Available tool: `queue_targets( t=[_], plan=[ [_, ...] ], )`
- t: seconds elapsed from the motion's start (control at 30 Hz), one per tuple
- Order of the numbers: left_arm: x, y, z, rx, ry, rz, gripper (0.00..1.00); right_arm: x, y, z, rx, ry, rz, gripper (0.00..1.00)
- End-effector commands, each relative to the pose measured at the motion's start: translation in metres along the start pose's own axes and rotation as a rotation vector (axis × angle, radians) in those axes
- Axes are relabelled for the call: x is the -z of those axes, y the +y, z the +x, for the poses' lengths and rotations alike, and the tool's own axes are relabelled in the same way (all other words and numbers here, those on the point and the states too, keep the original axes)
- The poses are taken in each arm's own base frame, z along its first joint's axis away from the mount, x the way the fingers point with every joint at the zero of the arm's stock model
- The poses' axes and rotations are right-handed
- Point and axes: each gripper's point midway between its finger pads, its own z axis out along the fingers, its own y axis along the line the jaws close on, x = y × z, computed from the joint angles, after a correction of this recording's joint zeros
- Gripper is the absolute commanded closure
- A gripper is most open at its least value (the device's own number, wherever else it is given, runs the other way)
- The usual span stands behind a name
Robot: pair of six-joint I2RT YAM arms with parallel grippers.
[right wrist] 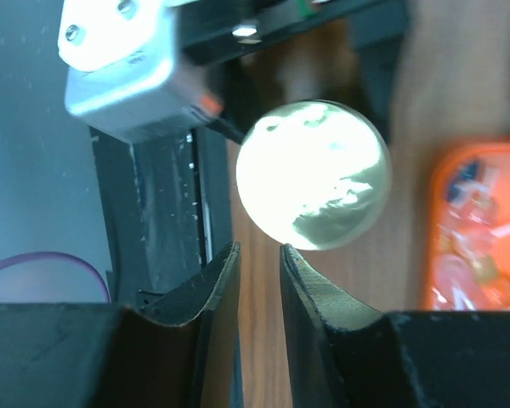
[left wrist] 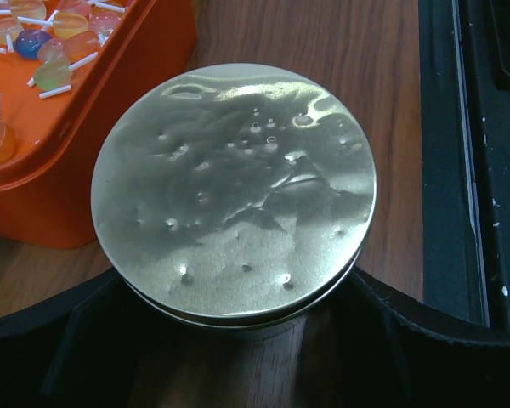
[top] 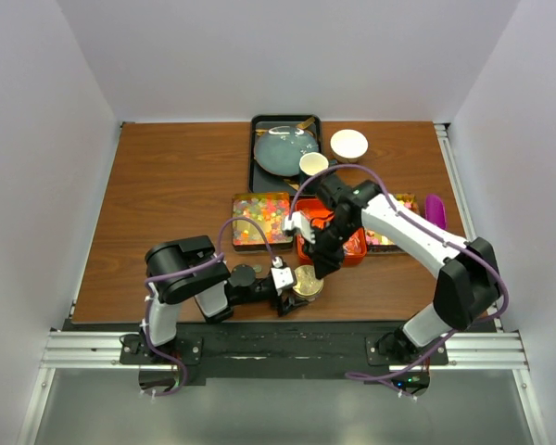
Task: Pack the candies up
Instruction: Screw the bottle lid onto the packing bottle.
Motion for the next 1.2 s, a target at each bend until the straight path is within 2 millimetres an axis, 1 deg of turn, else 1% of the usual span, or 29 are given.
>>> queue_targets(
  t=[0.0,0.03,0.07,0.1,0.13,0.17,0.27,0.37,0.43,0.53,0.63,0.7,0.77,0.8,0.83,0.9,0.93,1.07,1.1,1.17],
  plan=[
    [-0.005,0.01,-0.015,-0.083,-0.075,-0.039,0.65,-0.013,-0.003,-0.009,0.074,-0.029,0.008,0.71],
    [-0.006,0.012,-0.012,-0.068,-0.061,-0.051,0.76,-0.016,-0.006,-0.009,0.089,-0.028,0.025,0.68],
    [-0.011,0.014,-0.003,-0.048,-0.023,-0.051,0.89,-0.019,-0.01,-0.007,0.092,-0.017,0.041,0.68],
    [-0.013,0.014,0.003,-0.032,0.001,-0.049,0.96,-0.022,-0.013,-0.005,0.096,-0.007,0.057,0.68],
    [-0.014,0.015,0.007,-0.022,0.017,-0.054,1.0,-0.029,-0.013,0.002,0.106,0.015,0.055,0.68],
    [-0.016,0.015,0.006,-0.023,0.015,-0.053,1.0,-0.031,-0.015,0.005,0.115,0.028,0.06,0.68],
    [-0.012,0.012,0.004,-0.042,-0.005,-0.042,1.0,-0.042,-0.023,0.016,0.118,0.06,0.092,0.69],
    [-0.01,0.011,0.004,-0.049,-0.007,-0.039,1.0,-0.051,-0.022,0.03,0.109,0.089,0.074,0.7],
    [-0.009,0.011,0.004,-0.067,-0.01,-0.038,1.0,-0.055,-0.022,0.045,0.088,0.132,0.076,0.71],
    [-0.008,0.013,0.006,-0.071,-0.009,-0.046,1.0,-0.054,-0.017,0.052,0.084,0.151,0.067,0.7],
    [-0.009,0.012,0.006,-0.071,-0.008,-0.04,1.0,-0.048,-0.016,0.049,0.066,0.127,0.075,0.7],
    [-0.01,0.01,0.008,-0.073,-0.004,-0.031,1.0,-0.045,-0.018,0.045,0.05,0.109,0.105,0.69],
    [-0.01,0.009,0.009,-0.074,-0.003,-0.028,1.0,-0.045,-0.03,0.035,0.05,0.082,0.154,0.69],
    [-0.01,0.01,0.009,-0.073,-0.003,-0.03,1.0,-0.048,-0.033,0.032,0.022,0.073,0.167,0.69],
    [-0.01,0.009,0.01,-0.074,-0.001,-0.03,1.0,-0.048,-0.04,0.024,0.027,0.048,0.188,0.69],
    [-0.01,0.01,0.009,-0.076,-0.002,-0.034,1.0,-0.051,-0.045,0.021,0.017,0.041,0.202,0.69],
    [-0.009,0.013,0.009,-0.076,0.0,-0.051,1.0,-0.053,-0.051,0.019,0.017,0.033,0.222,0.7],
    [-0.009,0.016,0.01,-0.08,0.007,-0.075,1.0,-0.061,-0.071,0.027,-0.046,0.048,0.306,0.7],
    [-0.009,0.016,0.01,-0.084,0.007,-0.074,1.0,-0.064,-0.071,0.028,-0.076,0.045,0.311,0.71],
    [-0.009,0.016,0.01,-0.083,0.009,-0.075,1.0,-0.063,-0.074,0.028,-0.086,0.043,0.335,0.71]
  ],
)
